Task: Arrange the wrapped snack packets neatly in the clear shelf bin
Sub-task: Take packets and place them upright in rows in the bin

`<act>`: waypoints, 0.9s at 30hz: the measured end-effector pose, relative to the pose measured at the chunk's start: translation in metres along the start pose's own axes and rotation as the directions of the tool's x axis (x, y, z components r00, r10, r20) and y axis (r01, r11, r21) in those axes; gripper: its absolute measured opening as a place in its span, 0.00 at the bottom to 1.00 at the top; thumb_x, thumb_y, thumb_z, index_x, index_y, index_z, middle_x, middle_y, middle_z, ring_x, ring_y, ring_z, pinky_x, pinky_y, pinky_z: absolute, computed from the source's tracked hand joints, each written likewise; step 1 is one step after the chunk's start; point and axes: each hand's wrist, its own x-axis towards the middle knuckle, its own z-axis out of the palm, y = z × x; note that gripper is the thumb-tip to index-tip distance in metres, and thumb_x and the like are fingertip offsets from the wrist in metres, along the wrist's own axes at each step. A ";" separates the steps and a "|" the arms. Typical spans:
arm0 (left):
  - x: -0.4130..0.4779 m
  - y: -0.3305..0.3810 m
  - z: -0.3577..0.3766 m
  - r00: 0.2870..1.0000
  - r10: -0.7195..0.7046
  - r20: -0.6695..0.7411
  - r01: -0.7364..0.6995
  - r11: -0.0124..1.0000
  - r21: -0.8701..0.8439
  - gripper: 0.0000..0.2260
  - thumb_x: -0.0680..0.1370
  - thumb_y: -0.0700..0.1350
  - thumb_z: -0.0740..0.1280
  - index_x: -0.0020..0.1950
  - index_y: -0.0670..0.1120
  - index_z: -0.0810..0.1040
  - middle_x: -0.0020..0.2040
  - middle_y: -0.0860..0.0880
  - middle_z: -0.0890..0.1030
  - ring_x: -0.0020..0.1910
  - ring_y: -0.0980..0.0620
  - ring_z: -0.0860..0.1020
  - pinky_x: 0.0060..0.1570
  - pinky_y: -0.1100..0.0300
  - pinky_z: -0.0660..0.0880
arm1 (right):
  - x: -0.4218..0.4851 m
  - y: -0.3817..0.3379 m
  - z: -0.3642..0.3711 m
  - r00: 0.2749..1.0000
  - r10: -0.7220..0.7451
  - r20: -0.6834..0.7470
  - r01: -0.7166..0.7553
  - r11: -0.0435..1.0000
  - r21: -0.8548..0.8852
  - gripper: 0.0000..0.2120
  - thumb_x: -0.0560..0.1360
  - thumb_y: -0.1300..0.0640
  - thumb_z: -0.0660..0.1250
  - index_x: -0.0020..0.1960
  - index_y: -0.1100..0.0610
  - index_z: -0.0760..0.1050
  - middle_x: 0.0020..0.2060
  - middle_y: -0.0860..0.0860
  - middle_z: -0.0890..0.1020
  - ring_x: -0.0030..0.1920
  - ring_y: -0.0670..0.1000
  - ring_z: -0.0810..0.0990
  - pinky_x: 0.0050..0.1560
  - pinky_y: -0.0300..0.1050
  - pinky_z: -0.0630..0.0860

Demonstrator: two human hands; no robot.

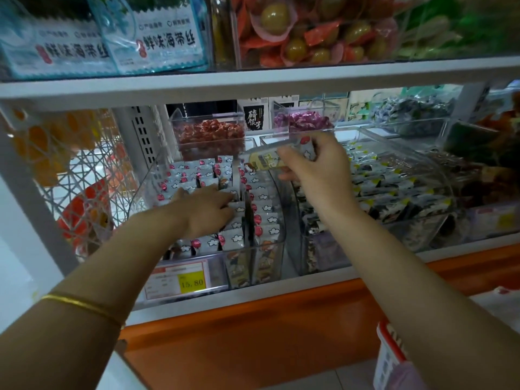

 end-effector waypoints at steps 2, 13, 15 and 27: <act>-0.007 0.000 0.003 0.999 0.025 -0.033 -0.026 0.999 -0.033 0.20 0.82 0.52 0.48 0.74 0.52 0.61 0.75 0.48 0.60 0.74 0.51 0.56 0.70 0.44 0.46 | 0.012 -0.002 0.014 0.992 -0.094 0.086 0.106 0.982 -0.156 0.10 0.73 0.62 0.69 0.52 0.60 0.71 0.43 0.52 0.78 0.44 0.53 0.81 0.44 0.47 0.80; -0.024 -0.007 0.020 0.959 0.072 -0.275 -0.117 0.982 -0.149 0.21 0.81 0.55 0.52 0.72 0.51 0.64 0.74 0.52 0.63 0.75 0.54 0.53 0.71 0.42 0.43 | 0.060 0.019 0.088 0.760 0.122 0.639 0.449 0.613 -0.651 0.14 0.72 0.59 0.71 0.55 0.61 0.74 0.50 0.55 0.77 0.49 0.53 0.74 0.42 0.41 0.67; -0.027 -0.014 0.022 0.958 0.067 -0.278 -0.105 0.987 -0.124 0.23 0.80 0.57 0.51 0.75 0.52 0.60 0.76 0.54 0.58 0.76 0.54 0.47 0.71 0.41 0.40 | 0.065 0.020 0.090 0.728 0.179 0.662 0.455 0.596 -0.662 0.12 0.73 0.59 0.70 0.55 0.62 0.75 0.53 0.57 0.78 0.53 0.55 0.76 0.45 0.42 0.68; -0.027 -0.014 0.021 0.964 -0.075 -0.257 0.017 0.975 -0.221 0.23 0.81 0.56 0.47 0.72 0.49 0.64 0.76 0.52 0.58 0.76 0.54 0.46 0.70 0.40 0.39 | 0.081 0.022 0.100 0.667 0.326 0.670 0.480 0.500 -0.721 0.16 0.76 0.70 0.58 0.58 0.59 0.78 0.61 0.55 0.78 0.57 0.53 0.77 0.49 0.41 0.69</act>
